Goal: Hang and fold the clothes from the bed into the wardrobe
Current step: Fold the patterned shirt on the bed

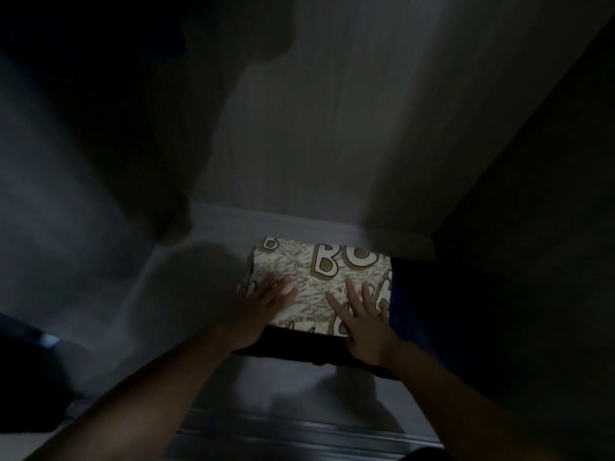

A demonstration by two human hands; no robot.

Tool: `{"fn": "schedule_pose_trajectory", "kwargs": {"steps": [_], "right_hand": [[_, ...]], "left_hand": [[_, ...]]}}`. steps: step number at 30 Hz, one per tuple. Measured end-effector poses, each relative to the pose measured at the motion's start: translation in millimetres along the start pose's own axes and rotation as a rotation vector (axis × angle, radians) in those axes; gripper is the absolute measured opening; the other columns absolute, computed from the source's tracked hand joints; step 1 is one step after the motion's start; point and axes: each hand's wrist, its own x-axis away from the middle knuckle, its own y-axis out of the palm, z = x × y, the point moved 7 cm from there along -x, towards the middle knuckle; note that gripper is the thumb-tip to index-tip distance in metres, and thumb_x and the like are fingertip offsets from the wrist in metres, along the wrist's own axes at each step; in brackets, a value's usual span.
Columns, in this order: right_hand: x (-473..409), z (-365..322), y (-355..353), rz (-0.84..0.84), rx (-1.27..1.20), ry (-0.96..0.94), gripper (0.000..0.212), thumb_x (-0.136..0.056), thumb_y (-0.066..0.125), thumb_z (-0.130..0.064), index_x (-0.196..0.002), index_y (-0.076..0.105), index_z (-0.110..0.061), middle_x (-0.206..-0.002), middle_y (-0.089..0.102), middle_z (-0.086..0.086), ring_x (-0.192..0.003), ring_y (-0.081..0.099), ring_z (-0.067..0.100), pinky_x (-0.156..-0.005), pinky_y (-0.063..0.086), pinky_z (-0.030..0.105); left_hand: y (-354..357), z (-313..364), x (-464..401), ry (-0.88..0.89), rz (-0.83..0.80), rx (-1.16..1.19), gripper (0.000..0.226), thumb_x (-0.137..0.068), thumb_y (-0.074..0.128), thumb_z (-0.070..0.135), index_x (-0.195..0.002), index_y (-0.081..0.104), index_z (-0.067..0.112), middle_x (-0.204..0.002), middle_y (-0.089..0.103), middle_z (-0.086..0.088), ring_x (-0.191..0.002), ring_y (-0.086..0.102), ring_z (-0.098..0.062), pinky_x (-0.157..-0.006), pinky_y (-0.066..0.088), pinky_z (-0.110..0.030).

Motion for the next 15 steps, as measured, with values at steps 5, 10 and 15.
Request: {"fn": "schedule_pose_trajectory", "kwargs": {"steps": [5,10,15], "right_hand": [[24,-9,-61,-0.138,0.071,0.012,0.08,-0.095,0.047,-0.04,-0.15,-0.011,-0.039,-0.158,-0.025,0.002,-0.143,-0.025,0.034,-0.111,0.0,0.064],[78,-31,-168,-0.027,0.028,0.084,0.061,-0.099,0.041,-0.036,-0.153,0.015,-0.024,-0.156,0.022,0.008,-0.142,0.024,0.03,-0.108,0.032,0.047],[136,-54,-286,0.146,-0.068,0.125,0.045,-0.1,0.039,-0.033,-0.142,0.034,-0.019,-0.136,0.047,0.011,-0.121,0.048,0.031,-0.086,0.047,0.038]], "left_hand": [[-59,5,17,-0.024,-0.178,0.085,0.087,-0.085,0.046,0.005,-0.152,-0.004,0.033,-0.16,-0.013,0.003,-0.147,-0.011,-0.022,-0.115,0.008,-0.055],[-197,23,36,-0.057,0.034,0.096,0.067,-0.093,0.046,0.02,-0.153,0.017,0.022,-0.156,0.024,-0.007,-0.141,0.026,-0.026,-0.111,0.026,-0.044],[-348,37,55,-0.178,0.253,0.205,0.047,-0.095,0.042,0.023,-0.142,0.041,0.018,-0.13,0.056,-0.006,-0.114,0.054,-0.027,-0.088,0.047,-0.035]]}}
